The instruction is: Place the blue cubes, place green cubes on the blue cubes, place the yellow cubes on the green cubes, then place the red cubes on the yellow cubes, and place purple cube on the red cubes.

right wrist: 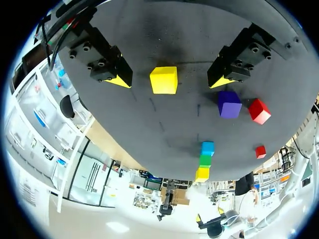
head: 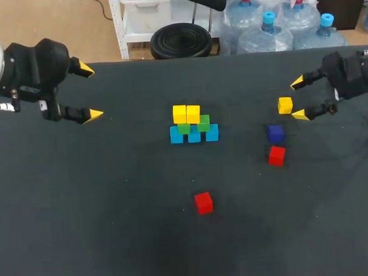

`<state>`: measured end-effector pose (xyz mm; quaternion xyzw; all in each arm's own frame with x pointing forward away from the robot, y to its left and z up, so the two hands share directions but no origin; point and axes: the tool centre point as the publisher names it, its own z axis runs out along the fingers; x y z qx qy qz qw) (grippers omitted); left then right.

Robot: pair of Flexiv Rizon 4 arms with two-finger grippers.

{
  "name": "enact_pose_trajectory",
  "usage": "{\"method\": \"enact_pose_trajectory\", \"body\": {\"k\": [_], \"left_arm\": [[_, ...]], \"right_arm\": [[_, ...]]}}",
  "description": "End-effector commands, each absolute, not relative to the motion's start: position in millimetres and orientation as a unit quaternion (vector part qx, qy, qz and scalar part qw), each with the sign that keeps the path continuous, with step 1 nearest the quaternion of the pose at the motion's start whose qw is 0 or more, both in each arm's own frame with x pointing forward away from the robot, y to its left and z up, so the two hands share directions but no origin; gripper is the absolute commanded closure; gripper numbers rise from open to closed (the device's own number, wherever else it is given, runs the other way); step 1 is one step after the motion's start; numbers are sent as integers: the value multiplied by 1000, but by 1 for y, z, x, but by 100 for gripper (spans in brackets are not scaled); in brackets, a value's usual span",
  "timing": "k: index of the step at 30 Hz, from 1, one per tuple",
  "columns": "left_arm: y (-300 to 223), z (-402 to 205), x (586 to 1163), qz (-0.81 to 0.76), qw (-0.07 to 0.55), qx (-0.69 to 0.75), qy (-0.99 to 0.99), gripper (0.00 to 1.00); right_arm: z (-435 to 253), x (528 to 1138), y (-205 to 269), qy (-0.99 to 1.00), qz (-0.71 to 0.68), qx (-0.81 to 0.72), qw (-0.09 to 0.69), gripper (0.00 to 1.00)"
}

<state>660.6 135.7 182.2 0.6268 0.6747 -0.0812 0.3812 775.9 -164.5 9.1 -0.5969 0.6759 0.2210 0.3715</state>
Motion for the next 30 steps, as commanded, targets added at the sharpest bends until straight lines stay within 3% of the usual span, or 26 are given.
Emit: {"method": "enact_pose_trajectory", "body": {"k": [1, 11, 12, 15, 22, 23, 25, 28, 30], "left_arm": [[138, 181, 660, -83, 385, 627, 672, 0], [138, 181, 660, -83, 385, 627, 672, 0], [138, 181, 660, -83, 385, 627, 672, 0], [138, 181, 660, -83, 385, 627, 672, 0], [138, 181, 660, -83, 385, 627, 672, 0], [138, 181, 660, -83, 385, 627, 672, 0], [138, 181, 660, -83, 385, 627, 672, 0], [138, 181, 660, -83, 385, 627, 672, 0], [138, 181, 660, -83, 385, 627, 672, 0]], "right_arm": [[4, 784, -167, 674, 233, -592, 374, 0], [-5, 787, -163, 675, 251, -594, 359, 1], [-5, 787, -161, 674, 250, -596, 357, 6], [-6, 787, -157, 673, 252, -598, 355, 6], [-7, 789, -154, 674, 254, -597, 354, 17], [-7, 789, -154, 674, 255, -597, 353, 19], [-8, 789, -154, 674, 255, -598, 351, 44], [-8, 789, -154, 674, 255, -599, 349, 44], [-8, 789, -155, 673, 255, -601, 348, 52]]}}
